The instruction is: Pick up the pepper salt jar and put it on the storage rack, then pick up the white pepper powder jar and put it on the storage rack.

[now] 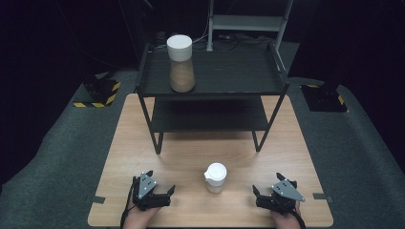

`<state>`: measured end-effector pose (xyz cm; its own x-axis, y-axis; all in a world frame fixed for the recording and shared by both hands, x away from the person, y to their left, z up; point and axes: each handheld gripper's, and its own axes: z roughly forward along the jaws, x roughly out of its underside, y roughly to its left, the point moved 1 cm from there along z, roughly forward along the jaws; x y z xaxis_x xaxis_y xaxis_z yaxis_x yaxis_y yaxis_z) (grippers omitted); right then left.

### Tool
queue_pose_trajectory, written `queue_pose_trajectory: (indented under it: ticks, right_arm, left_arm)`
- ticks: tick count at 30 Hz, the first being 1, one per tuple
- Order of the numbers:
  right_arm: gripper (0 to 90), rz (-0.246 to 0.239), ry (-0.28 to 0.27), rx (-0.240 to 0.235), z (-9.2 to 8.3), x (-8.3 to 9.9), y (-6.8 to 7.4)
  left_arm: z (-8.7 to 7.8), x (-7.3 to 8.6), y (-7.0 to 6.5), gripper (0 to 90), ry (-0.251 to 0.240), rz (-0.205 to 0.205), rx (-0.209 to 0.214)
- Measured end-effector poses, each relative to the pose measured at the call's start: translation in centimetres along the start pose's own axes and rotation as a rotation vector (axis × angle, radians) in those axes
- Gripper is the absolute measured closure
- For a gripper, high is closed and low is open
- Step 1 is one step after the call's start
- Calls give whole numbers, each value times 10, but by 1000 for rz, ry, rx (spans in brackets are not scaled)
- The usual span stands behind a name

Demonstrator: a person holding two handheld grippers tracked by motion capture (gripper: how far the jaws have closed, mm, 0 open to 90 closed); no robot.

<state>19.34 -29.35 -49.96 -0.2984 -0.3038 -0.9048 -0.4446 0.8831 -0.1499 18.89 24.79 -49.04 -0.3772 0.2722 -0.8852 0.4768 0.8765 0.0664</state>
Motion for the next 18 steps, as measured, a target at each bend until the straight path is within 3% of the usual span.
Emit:
queue_pose_trajectory:
  ticks: [7, 13, 18]
  right_arm:
    - [0, -1, -3, -34, 0, 1, -6]
    - [0, -23, -22, -35, -3, 4, -3]
    - [0, -44, -30, -41, -3, 5, -2]
  left_arm:
    - [3, -5, -9, 5, 32, 45, -32]
    - [5, -9, -7, 5, 57, 39, -23]
    - [5, -10, -10, 7, 59, 74, -21]
